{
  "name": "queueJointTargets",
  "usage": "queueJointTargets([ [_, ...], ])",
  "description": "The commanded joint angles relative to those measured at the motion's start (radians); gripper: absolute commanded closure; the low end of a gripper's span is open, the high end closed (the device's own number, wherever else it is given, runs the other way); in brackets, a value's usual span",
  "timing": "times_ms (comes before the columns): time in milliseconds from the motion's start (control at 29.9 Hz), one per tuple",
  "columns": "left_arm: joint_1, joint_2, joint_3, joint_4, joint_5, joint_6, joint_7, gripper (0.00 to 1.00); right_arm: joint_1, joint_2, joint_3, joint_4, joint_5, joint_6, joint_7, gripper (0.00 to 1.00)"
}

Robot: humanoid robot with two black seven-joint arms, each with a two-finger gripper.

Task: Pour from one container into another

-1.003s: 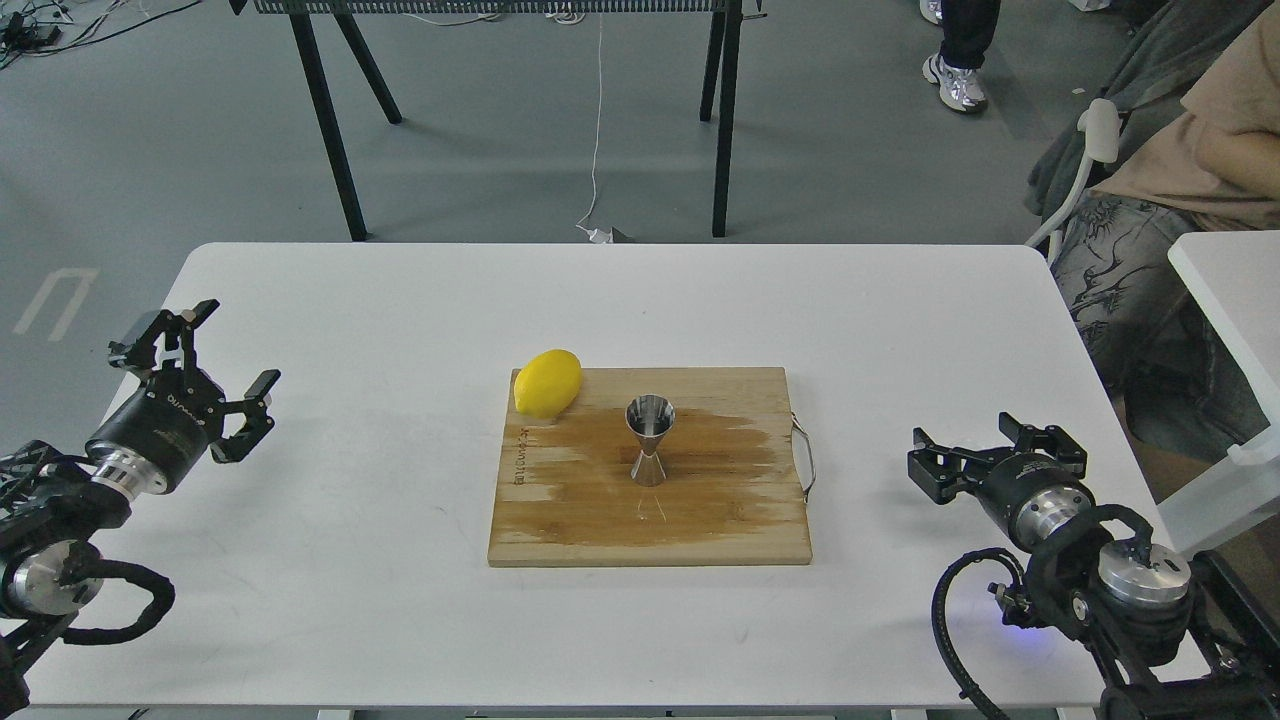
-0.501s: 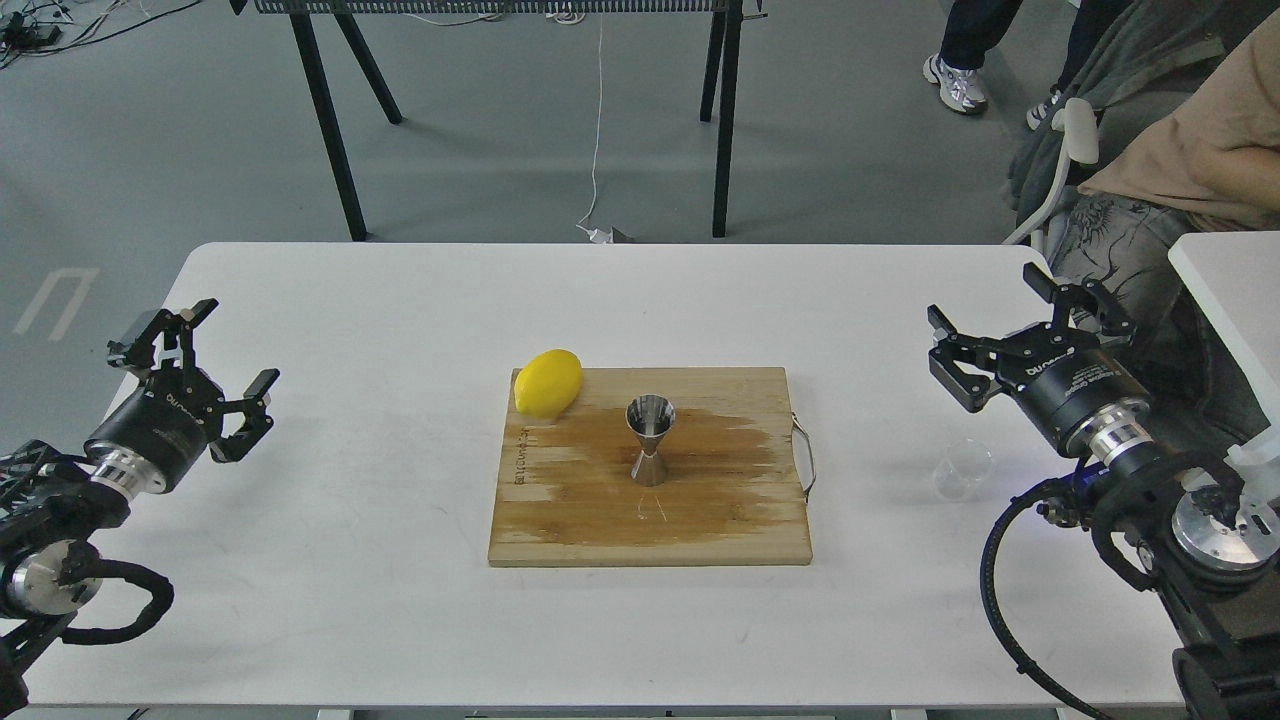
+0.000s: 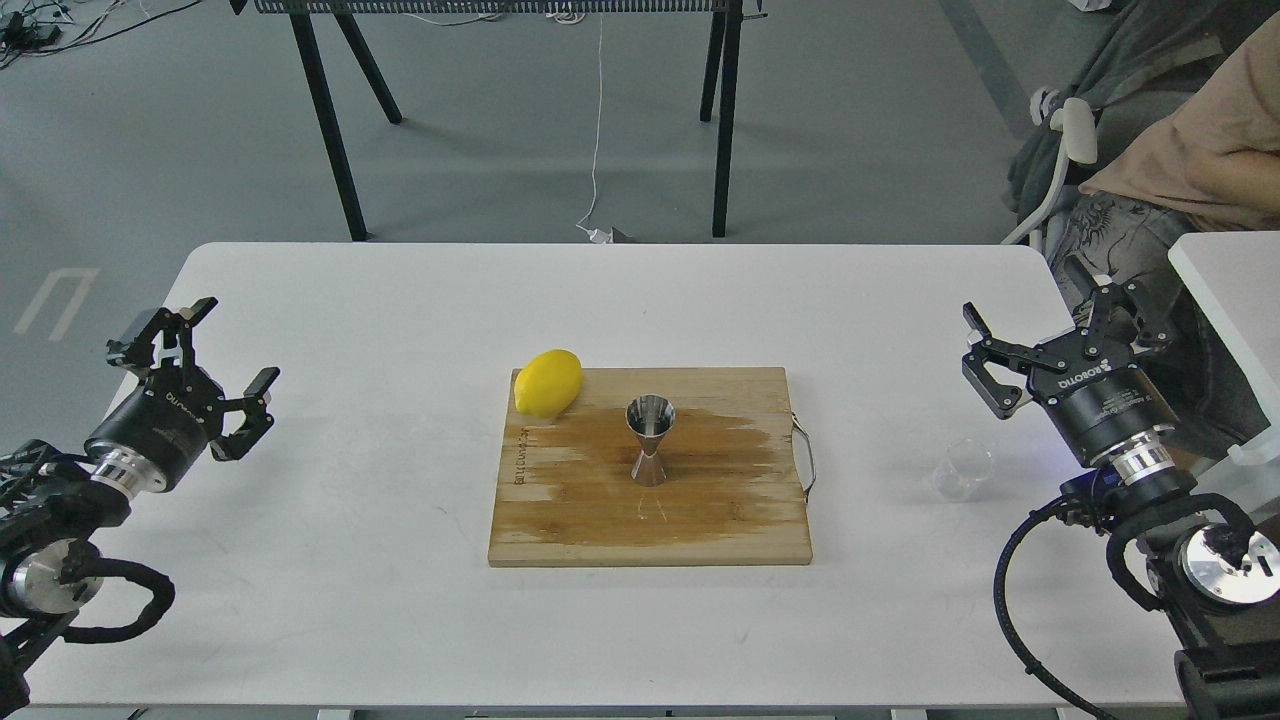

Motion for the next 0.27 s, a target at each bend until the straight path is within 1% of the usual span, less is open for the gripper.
queueJointTargets([
  [0, 0.0, -0.008, -0.001, 0.001, -0.001, 0.0, 0.0, 0.01, -0.006, 0.025, 0.006, -0.002, 0.001, 0.0, 0.006, 0.02],
  [100, -0.002, -0.028, 0.001, 0.004, 0.0, 0.0, 0.0, 0.01, -0.006, 0.039, 0.006, -0.009, -0.002, 0.0, 0.021, 0.02],
  [234, -0.009, -0.03, 0.001, 0.004, -0.001, 0.0, 0.0, 0.01, -0.001, 0.059, 0.006, -0.069, -0.002, 0.0, 0.027, 0.01],
])
